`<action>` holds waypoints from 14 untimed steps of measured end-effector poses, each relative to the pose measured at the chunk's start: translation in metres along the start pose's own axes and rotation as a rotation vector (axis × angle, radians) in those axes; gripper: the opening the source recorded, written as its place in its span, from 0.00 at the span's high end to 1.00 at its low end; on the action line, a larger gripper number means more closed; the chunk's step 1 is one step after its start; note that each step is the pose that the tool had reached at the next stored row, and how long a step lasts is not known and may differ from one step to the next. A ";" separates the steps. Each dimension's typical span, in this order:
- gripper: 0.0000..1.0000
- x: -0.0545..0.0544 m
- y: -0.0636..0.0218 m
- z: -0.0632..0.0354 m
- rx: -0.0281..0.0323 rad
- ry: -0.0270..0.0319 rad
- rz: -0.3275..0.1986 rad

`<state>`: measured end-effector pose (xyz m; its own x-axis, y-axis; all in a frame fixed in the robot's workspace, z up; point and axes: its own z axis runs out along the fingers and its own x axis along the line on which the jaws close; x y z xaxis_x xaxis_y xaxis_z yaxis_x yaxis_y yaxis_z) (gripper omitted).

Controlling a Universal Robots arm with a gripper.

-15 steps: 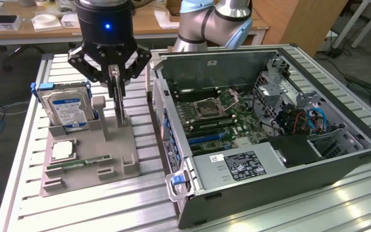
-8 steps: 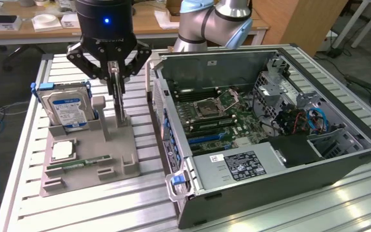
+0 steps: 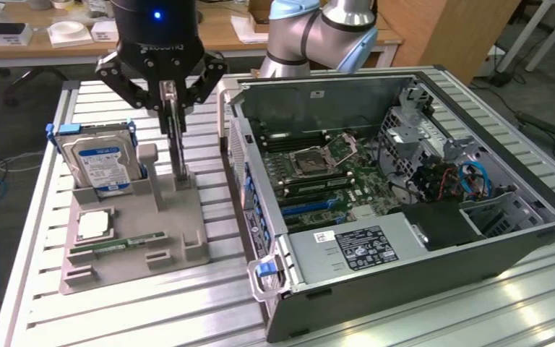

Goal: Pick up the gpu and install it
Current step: 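Pick up the gpu and move the gpu toward the slot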

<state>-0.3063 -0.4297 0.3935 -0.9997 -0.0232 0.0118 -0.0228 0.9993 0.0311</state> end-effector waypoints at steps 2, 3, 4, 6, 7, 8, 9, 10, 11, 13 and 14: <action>0.73 0.000 0.0001 -0.0020 -0.0001 -0.0001 0.000; 0.73 0.000 0.0001 -0.0030 -0.0001 -0.0001 0.000; 0.73 0.000 0.0002 -0.0048 -0.0001 0.0000 0.000; 0.73 0.000 0.0003 -0.0076 -0.0001 0.0000 0.000; 0.73 0.000 0.0003 -0.0087 0.0000 0.0000 0.000; 0.73 0.000 0.0003 -0.0098 0.0000 0.0000 0.000; 0.73 0.000 0.0003 -0.0108 0.0000 0.0000 0.000; 0.73 0.000 0.0004 -0.0118 -0.0001 -0.0001 0.000; 0.73 0.000 0.0004 -0.0128 -0.0001 -0.0001 0.000; 0.73 0.000 0.0005 -0.0150 0.0000 0.0000 0.000; 0.73 0.000 0.0005 -0.0163 0.0001 0.0001 0.000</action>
<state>-0.3062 -0.4297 0.4098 -0.9997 -0.0232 0.0119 -0.0228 0.9993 0.0310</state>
